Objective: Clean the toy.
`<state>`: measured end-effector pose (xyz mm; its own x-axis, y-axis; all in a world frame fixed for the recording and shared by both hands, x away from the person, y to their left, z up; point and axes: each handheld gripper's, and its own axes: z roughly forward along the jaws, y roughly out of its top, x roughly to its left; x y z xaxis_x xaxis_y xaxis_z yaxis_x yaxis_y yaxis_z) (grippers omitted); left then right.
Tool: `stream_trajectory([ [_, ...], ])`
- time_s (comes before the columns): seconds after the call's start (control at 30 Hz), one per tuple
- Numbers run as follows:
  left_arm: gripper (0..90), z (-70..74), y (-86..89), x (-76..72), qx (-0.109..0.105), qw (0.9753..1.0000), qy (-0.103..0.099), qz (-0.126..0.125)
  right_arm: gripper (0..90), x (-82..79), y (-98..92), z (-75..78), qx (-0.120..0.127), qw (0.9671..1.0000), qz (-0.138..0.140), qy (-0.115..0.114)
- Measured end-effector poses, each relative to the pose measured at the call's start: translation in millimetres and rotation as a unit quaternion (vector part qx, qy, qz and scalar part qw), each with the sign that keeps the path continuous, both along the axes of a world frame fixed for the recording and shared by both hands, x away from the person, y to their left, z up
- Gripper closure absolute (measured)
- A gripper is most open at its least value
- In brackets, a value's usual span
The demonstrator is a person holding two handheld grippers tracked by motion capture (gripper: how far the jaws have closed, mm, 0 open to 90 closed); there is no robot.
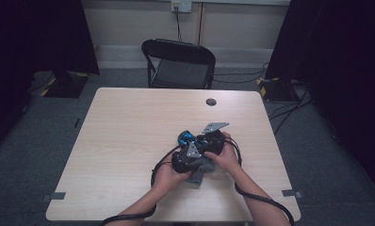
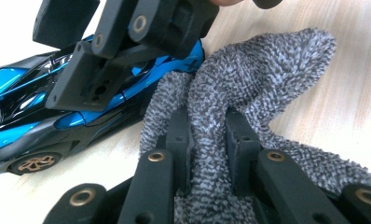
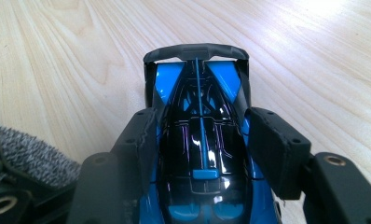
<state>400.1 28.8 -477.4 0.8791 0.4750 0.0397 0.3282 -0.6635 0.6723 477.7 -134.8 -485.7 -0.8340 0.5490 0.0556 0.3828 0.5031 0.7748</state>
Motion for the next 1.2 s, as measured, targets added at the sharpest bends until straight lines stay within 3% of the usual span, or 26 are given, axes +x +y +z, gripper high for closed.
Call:
stream_trajectory([
  [0.3,74.6,1.2,13.4,6.4,0.003,0.9998,-0.002,0.018,43.2,0.1,-0.1,0.0,-0.001,1.0000,0.000,-0.001],
  [0.63,74.6,1.3,42.1,19.0,0.002,0.9982,0.000,0.059,43.2,-0.3,-0.7,-0.9,0.004,1.0000,-0.002,-0.001],
  [1.2,74.6,2.5,61.6,29.4,0.003,0.9958,0.002,0.091,43.2,-0.3,-0.7,-0.8,0.005,1.0000,-0.003,-0.001],
])
